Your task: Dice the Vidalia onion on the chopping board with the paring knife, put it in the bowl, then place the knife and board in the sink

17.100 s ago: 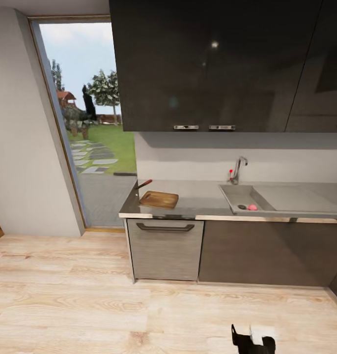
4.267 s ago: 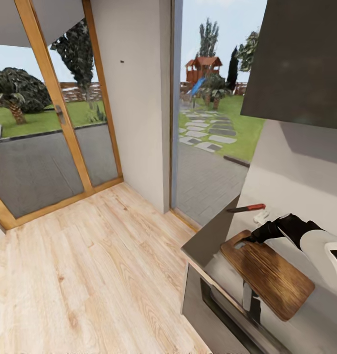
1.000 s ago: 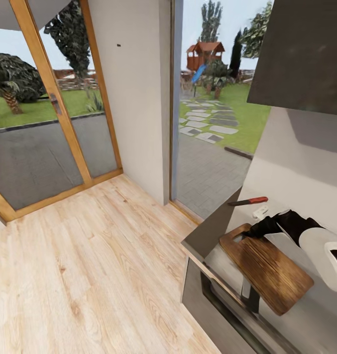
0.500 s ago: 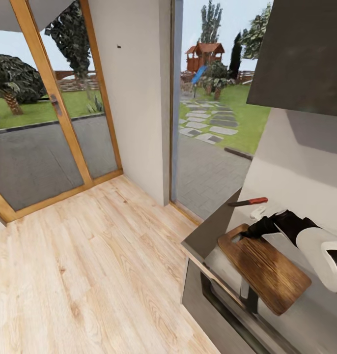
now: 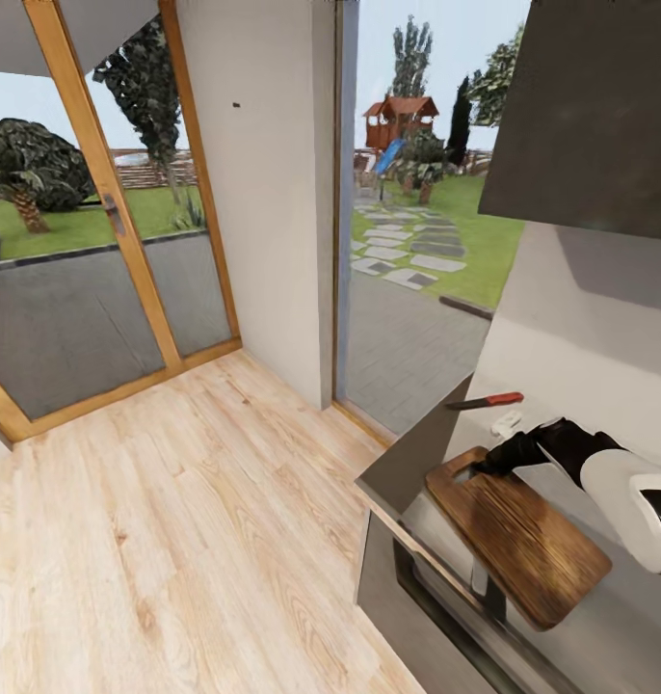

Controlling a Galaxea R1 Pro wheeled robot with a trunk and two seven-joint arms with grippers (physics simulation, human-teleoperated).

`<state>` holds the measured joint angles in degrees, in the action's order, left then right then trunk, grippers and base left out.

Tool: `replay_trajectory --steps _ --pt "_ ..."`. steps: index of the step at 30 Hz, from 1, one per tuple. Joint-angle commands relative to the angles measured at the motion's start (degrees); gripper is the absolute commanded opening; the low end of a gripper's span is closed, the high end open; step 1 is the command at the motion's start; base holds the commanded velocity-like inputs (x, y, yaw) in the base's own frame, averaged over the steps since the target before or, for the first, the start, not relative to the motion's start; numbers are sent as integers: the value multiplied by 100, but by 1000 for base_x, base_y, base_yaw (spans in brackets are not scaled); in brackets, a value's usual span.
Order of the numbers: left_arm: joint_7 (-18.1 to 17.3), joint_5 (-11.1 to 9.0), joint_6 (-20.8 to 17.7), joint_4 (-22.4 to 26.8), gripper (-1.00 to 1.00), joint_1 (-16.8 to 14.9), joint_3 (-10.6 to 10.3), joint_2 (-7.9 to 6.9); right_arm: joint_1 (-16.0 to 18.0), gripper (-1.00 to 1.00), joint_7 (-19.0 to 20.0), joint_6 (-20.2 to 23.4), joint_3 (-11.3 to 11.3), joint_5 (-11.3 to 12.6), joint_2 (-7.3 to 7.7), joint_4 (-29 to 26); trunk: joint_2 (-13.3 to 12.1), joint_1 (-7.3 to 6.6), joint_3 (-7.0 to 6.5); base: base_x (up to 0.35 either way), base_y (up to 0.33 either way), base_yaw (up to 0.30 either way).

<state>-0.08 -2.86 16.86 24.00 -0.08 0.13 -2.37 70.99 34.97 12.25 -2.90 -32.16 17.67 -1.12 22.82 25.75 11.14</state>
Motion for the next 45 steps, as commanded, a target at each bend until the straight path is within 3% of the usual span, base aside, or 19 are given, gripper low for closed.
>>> replay_trajectory --steps 1,10,19,45 --pt "-1 -27 24 -11 100 -1 -2 0 2 -100 7 43 -9 35 0 -12 10 4 1 0 0 0" --pt "-1 -18 45 -119 100 -1 2 0 2 -100 -5 50 -16 35 -14 -12 10 4 -81 0 0 0" --pt "-1 -19 139 -165 100 -1 -4 -1 2 -100 -7 58 -10 35 -128 -20 10 4 -163 -181 0 0" --pt "-1 -14 169 -240 100 -1 -5 42 2 -100 -7 127 0 29 -124 -29 10 4 -399 -29 0 0"
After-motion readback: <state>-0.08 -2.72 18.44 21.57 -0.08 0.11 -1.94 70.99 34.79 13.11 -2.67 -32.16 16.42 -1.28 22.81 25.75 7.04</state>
